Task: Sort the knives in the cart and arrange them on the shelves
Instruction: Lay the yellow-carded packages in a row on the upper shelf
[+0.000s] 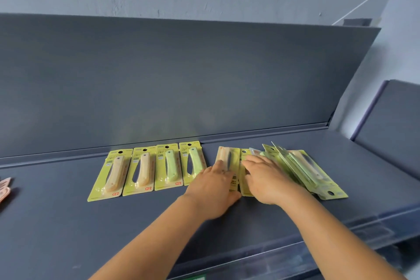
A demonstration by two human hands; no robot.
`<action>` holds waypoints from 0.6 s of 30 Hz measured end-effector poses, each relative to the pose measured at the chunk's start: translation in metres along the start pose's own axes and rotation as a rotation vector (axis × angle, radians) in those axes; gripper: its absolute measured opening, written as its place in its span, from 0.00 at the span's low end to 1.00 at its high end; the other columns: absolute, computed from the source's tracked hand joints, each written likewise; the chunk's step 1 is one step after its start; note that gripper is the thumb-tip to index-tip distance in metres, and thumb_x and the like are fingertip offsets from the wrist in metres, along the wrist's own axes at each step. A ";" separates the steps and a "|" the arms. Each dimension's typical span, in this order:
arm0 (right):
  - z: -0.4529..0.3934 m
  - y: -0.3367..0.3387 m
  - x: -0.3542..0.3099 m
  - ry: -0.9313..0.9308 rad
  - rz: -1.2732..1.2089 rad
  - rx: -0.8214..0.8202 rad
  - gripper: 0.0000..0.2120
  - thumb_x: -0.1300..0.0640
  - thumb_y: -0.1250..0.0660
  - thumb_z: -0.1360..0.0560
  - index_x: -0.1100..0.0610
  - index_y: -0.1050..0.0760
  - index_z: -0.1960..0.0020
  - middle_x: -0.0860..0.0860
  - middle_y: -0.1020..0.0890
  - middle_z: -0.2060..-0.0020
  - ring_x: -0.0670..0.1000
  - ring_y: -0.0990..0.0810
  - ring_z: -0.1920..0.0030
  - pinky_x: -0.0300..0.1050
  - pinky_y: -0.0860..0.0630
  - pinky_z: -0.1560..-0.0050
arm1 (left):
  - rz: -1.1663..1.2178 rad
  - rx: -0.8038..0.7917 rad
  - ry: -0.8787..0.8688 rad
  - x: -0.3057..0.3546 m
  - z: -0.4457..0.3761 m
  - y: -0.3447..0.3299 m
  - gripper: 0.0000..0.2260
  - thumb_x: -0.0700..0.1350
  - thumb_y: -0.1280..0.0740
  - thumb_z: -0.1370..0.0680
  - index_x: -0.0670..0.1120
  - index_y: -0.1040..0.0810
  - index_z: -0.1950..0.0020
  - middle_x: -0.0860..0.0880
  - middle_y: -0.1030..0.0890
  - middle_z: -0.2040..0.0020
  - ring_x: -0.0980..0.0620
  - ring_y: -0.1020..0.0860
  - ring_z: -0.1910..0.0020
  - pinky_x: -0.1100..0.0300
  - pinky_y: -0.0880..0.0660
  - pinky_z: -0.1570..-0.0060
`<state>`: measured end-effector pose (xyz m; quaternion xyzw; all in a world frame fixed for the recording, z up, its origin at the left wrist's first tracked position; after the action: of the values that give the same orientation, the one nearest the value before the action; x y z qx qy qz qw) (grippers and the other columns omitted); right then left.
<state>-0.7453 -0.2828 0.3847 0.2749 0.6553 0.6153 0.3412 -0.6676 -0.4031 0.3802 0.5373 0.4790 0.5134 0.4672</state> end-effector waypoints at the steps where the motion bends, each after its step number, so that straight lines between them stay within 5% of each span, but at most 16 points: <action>1: 0.001 0.000 0.004 0.006 -0.004 0.002 0.22 0.61 0.47 0.21 0.53 0.37 0.28 0.47 0.39 0.27 0.49 0.47 0.25 0.45 0.49 0.26 | 0.015 -0.006 0.010 0.004 -0.002 0.000 0.22 0.57 0.41 0.22 0.48 0.32 0.31 0.46 0.34 0.34 0.43 0.29 0.38 0.52 0.32 0.38; 7: 0.001 0.003 0.038 -0.042 -0.029 0.053 0.26 0.67 0.46 0.26 0.51 0.35 0.29 0.45 0.37 0.27 0.49 0.43 0.26 0.43 0.45 0.28 | 0.100 -0.016 0.095 0.025 -0.009 -0.001 0.16 0.49 0.40 0.24 0.45 0.27 0.39 0.45 0.33 0.37 0.44 0.30 0.41 0.53 0.29 0.43; 12: -0.002 0.008 0.056 -0.094 -0.055 0.092 0.21 0.69 0.45 0.29 0.52 0.30 0.40 0.48 0.34 0.29 0.51 0.37 0.30 0.41 0.39 0.35 | 0.184 -0.016 0.121 0.030 -0.009 -0.001 0.24 0.42 0.39 0.26 0.46 0.35 0.30 0.46 0.36 0.34 0.43 0.32 0.38 0.54 0.31 0.39; 15: -0.004 0.010 0.055 -0.049 -0.149 0.154 0.27 0.66 0.44 0.24 0.49 0.39 0.27 0.46 0.40 0.26 0.50 0.41 0.27 0.42 0.42 0.31 | 0.215 0.014 0.120 0.030 -0.006 0.000 0.27 0.39 0.39 0.28 0.47 0.38 0.28 0.45 0.35 0.36 0.43 0.32 0.38 0.55 0.31 0.41; 18: -0.010 0.011 0.040 0.114 -0.193 0.131 0.27 0.63 0.45 0.21 0.46 0.43 0.25 0.44 0.41 0.25 0.49 0.43 0.27 0.43 0.45 0.28 | 0.169 0.042 0.060 0.029 -0.002 0.001 0.31 0.36 0.40 0.28 0.48 0.41 0.26 0.45 0.36 0.35 0.43 0.34 0.38 0.54 0.31 0.39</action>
<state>-0.7787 -0.2566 0.3910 0.1967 0.7360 0.5500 0.3422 -0.6688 -0.3741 0.3847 0.5699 0.4562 0.5569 0.3962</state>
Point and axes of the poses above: each hand's wrist, its own z-axis away from the middle knuckle, its own y-axis out of the back of the hand, x = y × z, the point moved 2 cm from there along -z, towards the middle knuckle
